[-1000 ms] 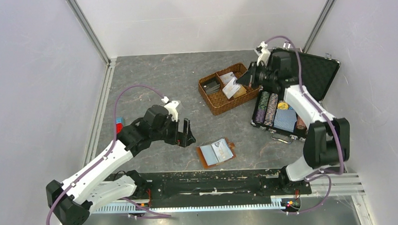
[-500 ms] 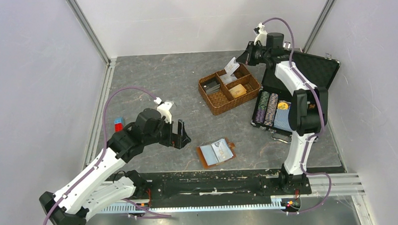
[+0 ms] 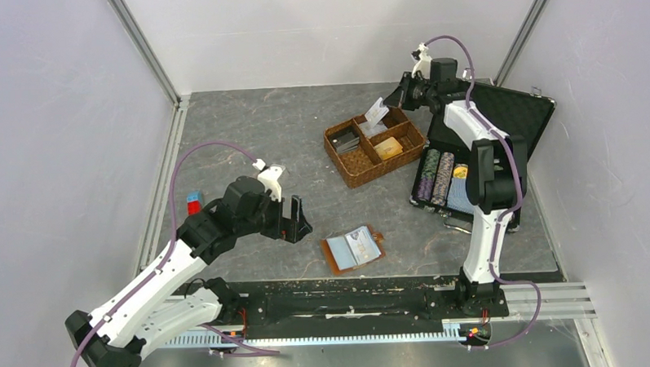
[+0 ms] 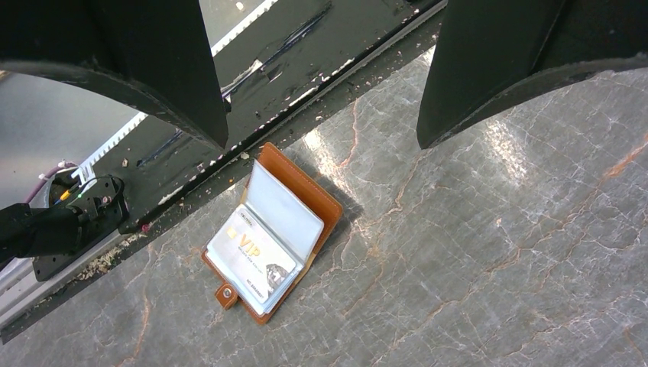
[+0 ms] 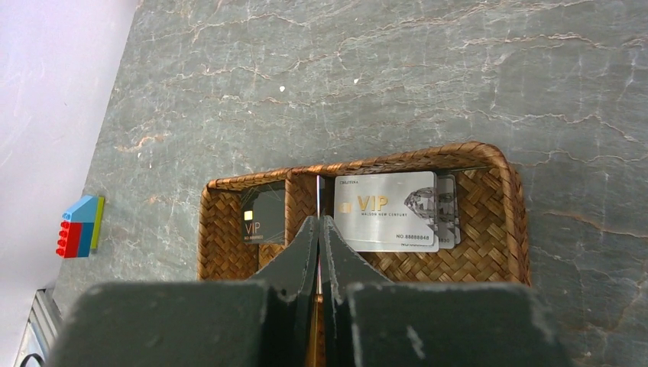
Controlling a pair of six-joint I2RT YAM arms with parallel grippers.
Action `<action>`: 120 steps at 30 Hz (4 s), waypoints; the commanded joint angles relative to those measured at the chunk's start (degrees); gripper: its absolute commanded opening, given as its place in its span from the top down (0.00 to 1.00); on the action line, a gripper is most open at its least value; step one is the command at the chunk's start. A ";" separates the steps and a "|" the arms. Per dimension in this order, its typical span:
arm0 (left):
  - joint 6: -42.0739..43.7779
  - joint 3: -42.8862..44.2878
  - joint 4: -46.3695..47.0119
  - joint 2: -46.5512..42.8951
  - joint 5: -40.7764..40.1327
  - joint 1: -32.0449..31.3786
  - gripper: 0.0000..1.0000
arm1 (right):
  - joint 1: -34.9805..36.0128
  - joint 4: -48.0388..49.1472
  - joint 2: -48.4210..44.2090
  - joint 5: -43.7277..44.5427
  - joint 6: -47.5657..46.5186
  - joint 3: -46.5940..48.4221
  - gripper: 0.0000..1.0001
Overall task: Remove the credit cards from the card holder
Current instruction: Place the credit card in the storage box, then remove the credit card from the card holder.
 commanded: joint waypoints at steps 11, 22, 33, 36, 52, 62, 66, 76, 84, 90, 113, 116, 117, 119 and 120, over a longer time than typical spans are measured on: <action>2.34 0.04 1.82 -0.40 -0.06 0.01 0.00 | 1.50 5.76 4.45 -1.28 2.50 -0.25 1.00; 2.31 -0.04 1.82 -0.04 -0.04 0.06 0.00 | 1.54 6.89 7.68 -1.07 4.17 -0.88 1.00; 2.35 -0.04 1.84 -0.18 0.02 0.05 0.00 | 1.42 6.53 9.49 1.24 4.12 0.60 0.90; 2.35 -0.04 1.87 -0.19 -0.05 0.06 0.00 | 1.33 5.11 10.43 2.03 3.77 2.33 0.86; 2.22 -0.04 1.84 0.21 -0.14 0.06 0.00 | 1.07 -3.39 7.41 7.57 -0.31 8.16 0.73; 1.25 -0.15 1.30 2.19 -1.43 0.04 0.00 | 3.60 -8.45 -5.81 10.95 -3.17 -0.77 0.73; -0.02 -0.18 2.05 3.06 0.39 0.06 0.01 | 5.80 -11.86 -14.09 14.30 -3.90 -9.00 0.72; -10.96 -6.39 13.47 6.08 12.09 0.06 0.11 | 17.06 -6.81 -38.48 18.08 -1.39 -39.45 0.70; -24.56 -17.05 34.18 7.63 17.70 -0.12 0.28 | 26.60 -1.09 -50.01 15.84 4.50 -59.00 0.70; -27.32 -19.57 44.06 13.52 17.85 -1.18 0.37 | 31.74 3.93 -53.33 15.72 8.45 -66.08 0.68; -29.80 -21.51 59.75 36.19 12.95 -9.08 0.55 | 32.35 12.49 -45.38 11.68 9.93 -74.24 0.70; -29.29 -22.08 61.43 38.30 12.08 -9.09 0.55 | 32.45 12.69 -44.84 12.10 10.20 -75.10 0.71; -29.17 -22.19 62.16 38.72 12.07 -9.08 0.56 | 32.39 12.67 -45.10 12.81 10.31 -75.30 0.71; -29.16 -22.58 63.26 39.59 11.76 -9.06 0.56 | 32.41 12.35 -45.89 13.87 10.41 -75.47 0.72; -29.16 -22.71 63.57 39.76 11.55 -9.05 0.56 | 32.41 12.11 -46.39 14.41 10.49 -75.43 0.72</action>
